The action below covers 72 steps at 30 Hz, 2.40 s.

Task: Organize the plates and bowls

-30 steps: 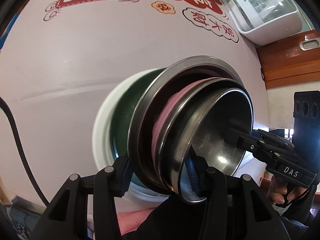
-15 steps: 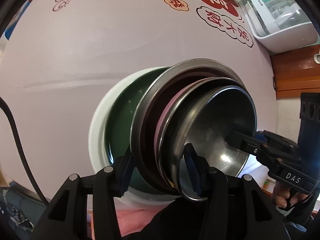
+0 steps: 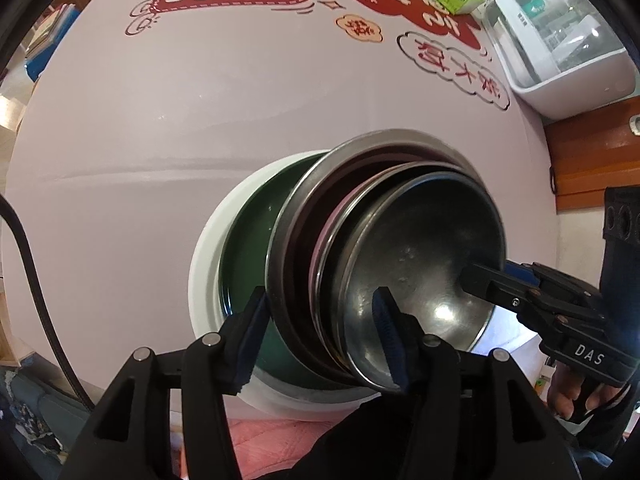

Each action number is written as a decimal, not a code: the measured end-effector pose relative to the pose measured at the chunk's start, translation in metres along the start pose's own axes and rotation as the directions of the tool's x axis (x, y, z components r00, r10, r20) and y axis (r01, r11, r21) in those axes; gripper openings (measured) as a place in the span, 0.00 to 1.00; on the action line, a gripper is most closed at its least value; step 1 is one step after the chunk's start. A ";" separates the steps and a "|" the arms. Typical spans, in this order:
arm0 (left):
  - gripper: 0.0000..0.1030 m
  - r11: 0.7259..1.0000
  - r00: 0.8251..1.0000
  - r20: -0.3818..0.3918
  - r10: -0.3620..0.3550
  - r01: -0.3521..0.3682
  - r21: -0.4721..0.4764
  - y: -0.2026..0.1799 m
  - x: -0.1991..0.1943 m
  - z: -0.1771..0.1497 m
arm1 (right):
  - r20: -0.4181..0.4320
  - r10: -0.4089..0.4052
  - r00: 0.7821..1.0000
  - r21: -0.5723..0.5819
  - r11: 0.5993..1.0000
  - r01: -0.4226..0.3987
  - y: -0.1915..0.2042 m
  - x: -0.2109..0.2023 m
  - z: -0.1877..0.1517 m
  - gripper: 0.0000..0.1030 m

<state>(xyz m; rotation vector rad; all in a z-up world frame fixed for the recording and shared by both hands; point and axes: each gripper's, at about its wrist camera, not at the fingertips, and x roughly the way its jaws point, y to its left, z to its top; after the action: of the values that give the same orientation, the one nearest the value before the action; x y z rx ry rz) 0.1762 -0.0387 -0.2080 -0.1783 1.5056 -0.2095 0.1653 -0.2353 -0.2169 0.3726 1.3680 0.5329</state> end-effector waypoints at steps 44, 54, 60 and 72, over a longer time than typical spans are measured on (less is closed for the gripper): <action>0.85 0.998 0.802 0.594 0.058 -0.071 -0.003 -0.038 -0.133 -0.091 | 0.604 -0.268 0.751 -0.029 0.934 0.357 0.056 -0.119 -0.110 0.82; 0.99 0.988 0.784 0.608 0.124 -0.154 -0.002 -0.044 -0.142 -0.126 | 0.517 -0.249 0.819 -0.084 0.937 0.338 0.087 -0.127 -0.134 0.92; 0.99 0.979 0.768 0.618 0.168 -0.204 -0.012 -0.047 -0.145 -0.146 | 0.472 -0.275 0.838 -0.049 0.941 0.336 0.093 -0.133 -0.148 0.94; 0.99 0.974 0.721 0.661 0.210 -0.212 -0.078 -0.048 -0.159 -0.173 | 0.478 -0.340 0.810 -0.016 0.918 0.396 0.105 -0.135 -0.162 0.98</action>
<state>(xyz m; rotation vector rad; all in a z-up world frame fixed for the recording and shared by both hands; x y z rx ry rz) -0.0060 -0.0441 -0.0520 -0.0613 0.7893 0.0450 -0.0239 -0.2326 -0.0771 0.1170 0.8989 0.1737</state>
